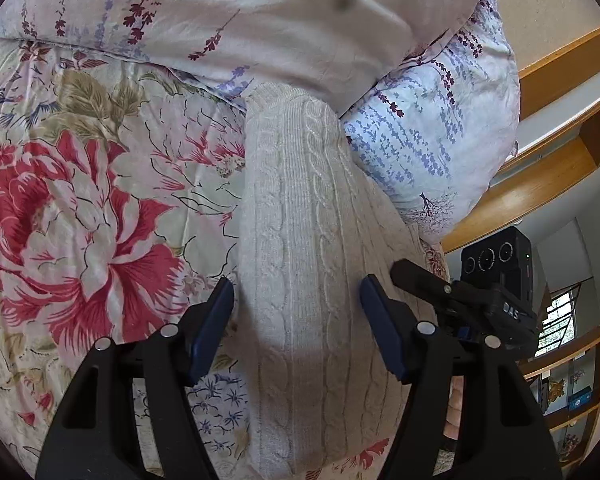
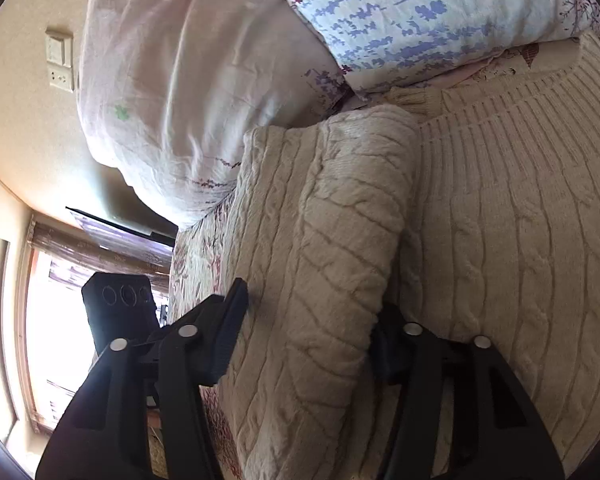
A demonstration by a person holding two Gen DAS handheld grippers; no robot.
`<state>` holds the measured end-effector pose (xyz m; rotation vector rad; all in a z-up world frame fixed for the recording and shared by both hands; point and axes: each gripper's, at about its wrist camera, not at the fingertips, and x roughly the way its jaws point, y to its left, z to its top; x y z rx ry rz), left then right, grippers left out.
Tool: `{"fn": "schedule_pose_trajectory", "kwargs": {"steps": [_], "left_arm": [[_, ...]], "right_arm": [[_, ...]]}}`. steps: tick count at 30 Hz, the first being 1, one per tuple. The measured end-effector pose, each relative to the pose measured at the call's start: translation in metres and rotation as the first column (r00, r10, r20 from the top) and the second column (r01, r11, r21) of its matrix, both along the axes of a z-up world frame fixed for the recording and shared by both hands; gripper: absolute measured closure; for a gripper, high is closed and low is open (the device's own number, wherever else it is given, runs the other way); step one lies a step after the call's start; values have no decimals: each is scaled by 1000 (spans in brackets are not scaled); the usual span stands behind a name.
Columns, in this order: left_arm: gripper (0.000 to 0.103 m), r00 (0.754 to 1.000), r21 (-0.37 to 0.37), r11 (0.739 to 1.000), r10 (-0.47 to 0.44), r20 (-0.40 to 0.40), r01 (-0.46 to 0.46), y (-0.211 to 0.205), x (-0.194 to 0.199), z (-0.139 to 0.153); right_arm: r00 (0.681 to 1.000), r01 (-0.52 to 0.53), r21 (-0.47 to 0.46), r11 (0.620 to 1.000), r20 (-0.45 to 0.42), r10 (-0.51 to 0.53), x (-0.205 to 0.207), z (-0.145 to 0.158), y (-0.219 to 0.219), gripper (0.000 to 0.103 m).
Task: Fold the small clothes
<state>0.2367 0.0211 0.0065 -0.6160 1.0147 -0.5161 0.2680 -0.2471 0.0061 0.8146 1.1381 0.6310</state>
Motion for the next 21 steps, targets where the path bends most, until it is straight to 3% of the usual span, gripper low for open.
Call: {"fn": "schedule_pose_trajectory", "kwargs": {"steps": [1,2,4,11,17,21], "left_arm": [[38,1000,-4,1000,2,-3,-2,0,0,0],[37,1000,-9,1000,2,-6,-2,1,0,0],[33,1000,-15,1000,-5,-11,5,1,-1,1],[27,1000,-24,1000,-19,25,19,-3,-7,14],[27,998,-25,998,-59,38,60,-15,-12,18],[27,995,-19,995,-95,39,96,-30,-15,17]], "right_arm": [[1000,13,21,1000,-12,-12,2,-4,-2,79],[999,25,54,998,-26,-23,3,-8,-5,81],[999,44,38,998,-7,-44,0,-8,-8,83],[980,82,-208,975,193,-41,-15,45,-10,84],[961,168,-448,878,273,-45,-26,69,-38,84],[970,196,-556,808,232,-76,-33,56,-76,84]]}}
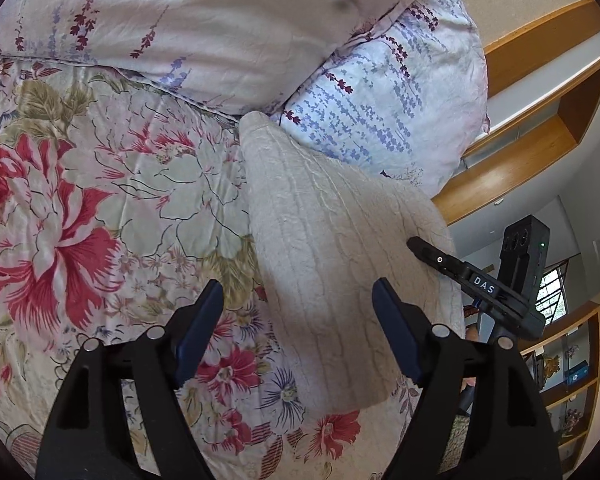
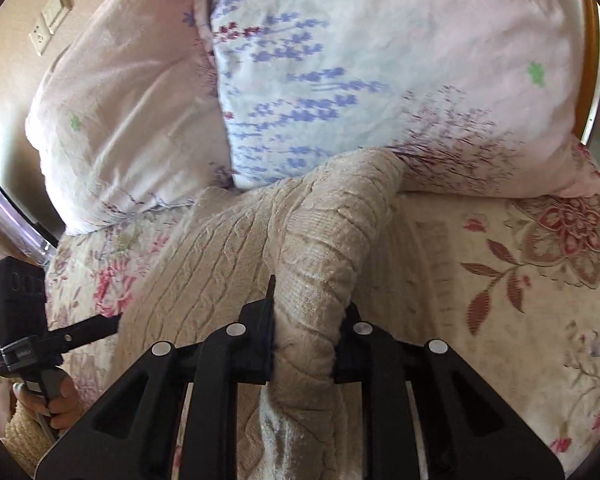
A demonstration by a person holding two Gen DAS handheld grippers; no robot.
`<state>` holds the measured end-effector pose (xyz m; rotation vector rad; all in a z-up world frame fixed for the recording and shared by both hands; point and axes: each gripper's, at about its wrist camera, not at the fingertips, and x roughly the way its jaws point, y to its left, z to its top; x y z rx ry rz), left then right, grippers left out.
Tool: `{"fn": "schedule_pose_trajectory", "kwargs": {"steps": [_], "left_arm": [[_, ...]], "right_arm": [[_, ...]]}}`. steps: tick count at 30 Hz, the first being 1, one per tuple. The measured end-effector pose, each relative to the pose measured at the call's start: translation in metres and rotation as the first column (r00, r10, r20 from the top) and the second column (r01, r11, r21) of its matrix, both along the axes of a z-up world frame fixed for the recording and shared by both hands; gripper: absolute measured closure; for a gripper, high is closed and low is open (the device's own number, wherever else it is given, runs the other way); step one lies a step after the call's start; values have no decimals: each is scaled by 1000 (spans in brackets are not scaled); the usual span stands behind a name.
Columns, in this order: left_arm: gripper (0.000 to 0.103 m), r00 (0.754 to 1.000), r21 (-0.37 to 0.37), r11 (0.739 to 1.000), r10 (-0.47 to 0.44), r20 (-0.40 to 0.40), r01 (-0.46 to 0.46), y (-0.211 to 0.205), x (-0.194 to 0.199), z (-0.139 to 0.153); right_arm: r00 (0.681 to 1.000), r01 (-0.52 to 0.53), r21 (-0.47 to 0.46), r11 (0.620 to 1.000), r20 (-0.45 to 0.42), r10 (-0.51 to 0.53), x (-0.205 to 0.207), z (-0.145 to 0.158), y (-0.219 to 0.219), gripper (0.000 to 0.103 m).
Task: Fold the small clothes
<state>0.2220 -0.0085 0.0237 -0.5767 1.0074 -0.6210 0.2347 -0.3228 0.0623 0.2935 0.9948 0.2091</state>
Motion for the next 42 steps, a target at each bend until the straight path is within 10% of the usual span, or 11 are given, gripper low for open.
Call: {"fn": "schedule_pose_trajectory", "kwargs": {"steps": [17,21,25,31,32,37,42], "left_arm": [[27,998,102,993,-57,-6,58,-51,-10,-10],[27,998,106,992,-68,-9,68,-55,-10,-12],[27,997,98,992,-78,-16,80,-57,-13,-15],[29,996,66,994,-82,-31,84,-54,-18,-19],[34,996,61,995,-83,-30,85,-54,-18,-20],[76,992,73,989,-128,-20,129,-57,-25,-21],[86,983,115,977,-181,18,178,-52,-36,-18]], "right_arm": [[996,84,-125,989,-24,-87,-5,-20,-33,84],[993,110,-55,992,-30,-112,-10,-22,-37,80],[988,153,86,984,-32,-151,-34,-14,-57,53],[983,181,213,960,-46,-176,-77,-22,-79,64],[984,176,210,962,-44,-170,-81,-23,-78,82],[982,185,206,961,0,-189,-93,-20,-76,90],[983,179,169,969,15,-184,-104,-18,-74,91]]}}
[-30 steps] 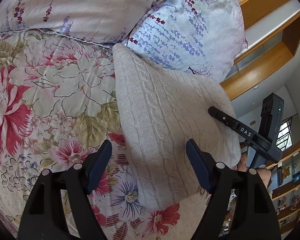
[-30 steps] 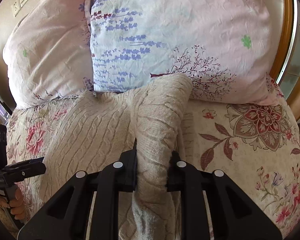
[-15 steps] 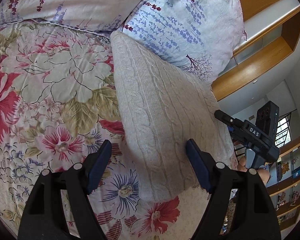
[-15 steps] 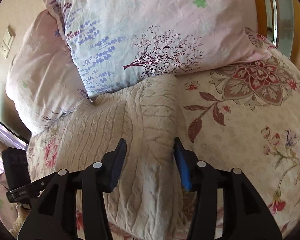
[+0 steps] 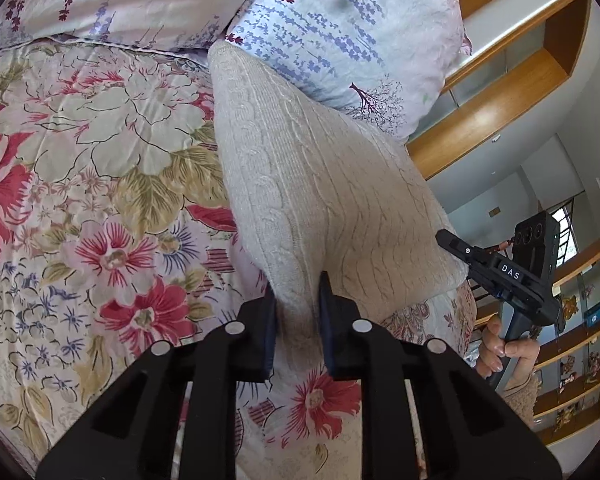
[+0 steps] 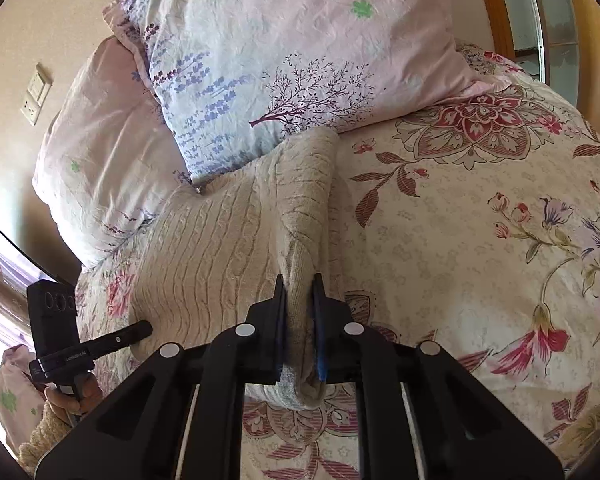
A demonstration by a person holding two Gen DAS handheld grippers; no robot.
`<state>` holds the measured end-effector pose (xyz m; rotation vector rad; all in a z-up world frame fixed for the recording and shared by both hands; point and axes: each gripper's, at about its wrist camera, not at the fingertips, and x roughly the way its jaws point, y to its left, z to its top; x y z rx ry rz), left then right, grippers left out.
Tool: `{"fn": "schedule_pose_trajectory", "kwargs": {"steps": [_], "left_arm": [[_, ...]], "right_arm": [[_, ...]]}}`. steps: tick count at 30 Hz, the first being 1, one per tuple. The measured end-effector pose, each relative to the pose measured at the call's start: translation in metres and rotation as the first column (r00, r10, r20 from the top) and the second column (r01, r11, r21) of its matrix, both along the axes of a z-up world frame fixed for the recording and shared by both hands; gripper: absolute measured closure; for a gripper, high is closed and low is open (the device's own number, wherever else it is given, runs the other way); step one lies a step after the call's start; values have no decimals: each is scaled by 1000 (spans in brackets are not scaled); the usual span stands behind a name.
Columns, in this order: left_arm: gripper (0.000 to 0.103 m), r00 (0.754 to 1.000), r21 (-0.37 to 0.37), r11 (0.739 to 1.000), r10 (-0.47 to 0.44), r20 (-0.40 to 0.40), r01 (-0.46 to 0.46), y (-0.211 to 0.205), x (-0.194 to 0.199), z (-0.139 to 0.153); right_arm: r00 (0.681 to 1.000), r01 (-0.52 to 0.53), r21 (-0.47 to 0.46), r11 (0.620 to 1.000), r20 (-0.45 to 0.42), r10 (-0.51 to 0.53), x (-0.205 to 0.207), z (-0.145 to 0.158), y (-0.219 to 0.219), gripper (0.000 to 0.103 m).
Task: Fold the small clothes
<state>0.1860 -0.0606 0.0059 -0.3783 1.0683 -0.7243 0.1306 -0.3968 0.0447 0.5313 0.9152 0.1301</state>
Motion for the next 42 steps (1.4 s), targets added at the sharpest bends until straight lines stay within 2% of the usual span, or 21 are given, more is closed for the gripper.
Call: {"fn": "schedule_pose_trajectory", "kwargs": {"steps": [2,5,8,9,10,11,12,13,16,19,22,24,25,26,28,30,34,39,41,42], "left_arm": [[86,1000,30,999,-17,20,16,-2,-2,1],[86,999,66,998,-24,42,22,-4,-4,-1],[80,999,69,997,-21,43,18,-7,-1,-1],[73,999,62,998,-15,42,12,-5,-1,1],[63,999,51,999,-4,46,1,-2,-1,5],[56,999,36,999,10,52,-12,1,0,9],[41,998,15,999,29,61,-30,6,2,14],[32,996,-3,998,57,69,-57,11,5,18],[31,992,-20,994,112,51,-111,18,22,24],[31,989,-1,989,146,28,-146,15,39,23],[31,987,14,987,161,3,-161,9,53,17],[31,985,7,985,170,-25,-170,10,58,11],[31,984,3,985,174,-38,-174,10,61,9],[31,983,-3,984,179,-47,-179,11,63,7],[30,982,-13,983,180,-53,-181,11,67,6],[30,983,-20,984,175,-53,-176,8,70,5],[30,984,-32,985,167,-59,-169,1,74,4],[30,984,-40,984,170,-60,-173,-4,77,2],[30,983,-45,984,169,-69,-172,-4,77,1],[30,983,-46,984,167,-73,-171,-4,77,0]], "right_arm": [[1000,5,-21,1000,-30,-6,-1,-8,-1,91],[998,18,-1,1000,-52,-18,2,-23,-7,91],[998,6,15,1000,-55,-6,5,-21,-8,88],[998,-2,17,1000,-55,3,6,-19,-7,87],[999,-7,22,1000,-51,8,6,-14,-9,81],[999,1,28,1000,-40,0,8,-9,-10,74],[1000,14,40,999,-21,-13,10,-3,-15,68],[999,33,57,998,-2,-33,14,2,-20,58],[996,84,122,989,-6,-84,42,5,-34,55],[990,127,165,978,-86,-114,79,-9,-40,56],[985,129,204,971,-143,-100,108,-25,-36,56],[985,118,209,971,-151,-87,120,-30,-31,70],[987,99,194,976,-142,-72,124,-30,-26,85],[990,88,159,983,-123,-68,124,-26,-23,92],[994,79,86,993,-88,-72,124,-19,-19,94],[992,101,57,993,-86,-96,126,-18,-24,94],[980,151,50,987,-136,-143,129,-35,-33,94],[973,160,-20,987,-164,-161,131,-40,-24,94],[977,157,5,988,-150,-154,125,-36,-25,89],[979,157,46,987,-136,-149,120,-32,-28,84]]}}
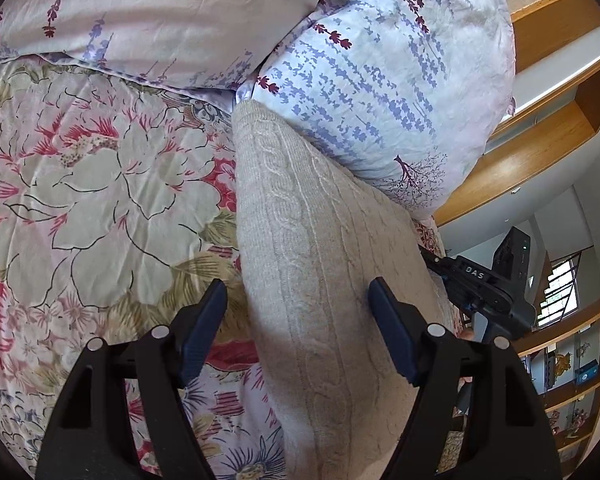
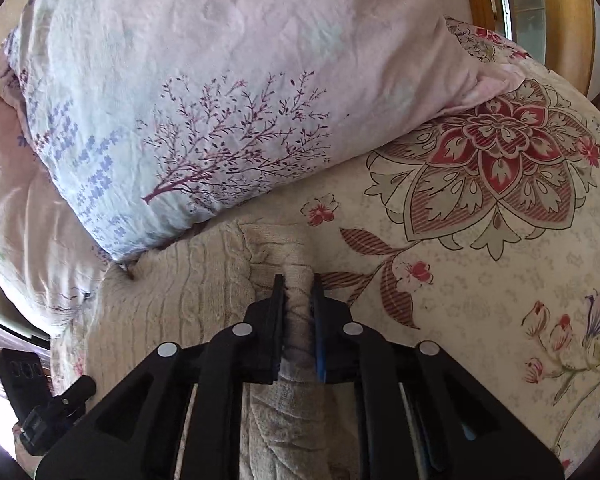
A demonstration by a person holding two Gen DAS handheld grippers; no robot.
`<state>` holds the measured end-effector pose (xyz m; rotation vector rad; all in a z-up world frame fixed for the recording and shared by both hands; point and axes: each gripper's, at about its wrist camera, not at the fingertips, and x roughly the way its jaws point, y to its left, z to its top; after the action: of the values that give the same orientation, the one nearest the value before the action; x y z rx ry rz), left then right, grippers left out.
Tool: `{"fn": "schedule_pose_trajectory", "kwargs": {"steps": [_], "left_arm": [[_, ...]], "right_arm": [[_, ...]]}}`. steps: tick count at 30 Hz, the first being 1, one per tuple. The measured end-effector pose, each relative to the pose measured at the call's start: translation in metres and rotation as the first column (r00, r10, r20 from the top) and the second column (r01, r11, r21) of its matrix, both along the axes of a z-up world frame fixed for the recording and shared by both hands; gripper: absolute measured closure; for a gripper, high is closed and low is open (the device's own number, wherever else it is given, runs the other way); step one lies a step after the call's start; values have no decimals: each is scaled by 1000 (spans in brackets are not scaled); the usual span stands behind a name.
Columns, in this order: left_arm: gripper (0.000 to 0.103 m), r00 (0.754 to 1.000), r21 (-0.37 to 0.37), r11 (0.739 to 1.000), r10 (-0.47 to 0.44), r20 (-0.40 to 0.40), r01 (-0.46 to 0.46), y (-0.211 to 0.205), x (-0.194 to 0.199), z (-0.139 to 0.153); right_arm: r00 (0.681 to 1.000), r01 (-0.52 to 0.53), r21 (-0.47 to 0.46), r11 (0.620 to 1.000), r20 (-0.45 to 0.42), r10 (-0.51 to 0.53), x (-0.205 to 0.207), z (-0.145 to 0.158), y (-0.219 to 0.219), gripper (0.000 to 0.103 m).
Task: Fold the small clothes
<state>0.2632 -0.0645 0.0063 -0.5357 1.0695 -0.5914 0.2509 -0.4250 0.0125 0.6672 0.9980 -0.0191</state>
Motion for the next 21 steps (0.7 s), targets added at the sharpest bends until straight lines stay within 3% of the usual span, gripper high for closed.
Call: {"fn": "schedule_pose_trajectory", "kwargs": {"steps": [1,2,4,10,17,21], "left_arm": [[29,1000,-2,1000,1,-5,-1,0,1,-1],[29,1000,-6,1000,3,-10,-3,0,2,-2],[28,1000,-21,1000,2,-25,-3,-3,6,-5],[29,999,-46,999,-13,-33,12,-13,9,-8],[30,999,-36,999,-26,-21,25,-20,8,-7],[30,999,8,999,-46,4,46,-29,6,-5]], "right_arm": [[1000,3,41,999,12,-4,-6,3,-4,67],[1000,2,80,997,24,-4,-12,5,-9,41],[999,-17,118,993,53,11,-23,9,-15,26],[996,-91,218,972,16,90,-36,-6,-20,26],[989,-143,221,965,13,144,-36,-12,-8,26],[984,-179,209,961,20,179,-35,-11,-5,26]]}}
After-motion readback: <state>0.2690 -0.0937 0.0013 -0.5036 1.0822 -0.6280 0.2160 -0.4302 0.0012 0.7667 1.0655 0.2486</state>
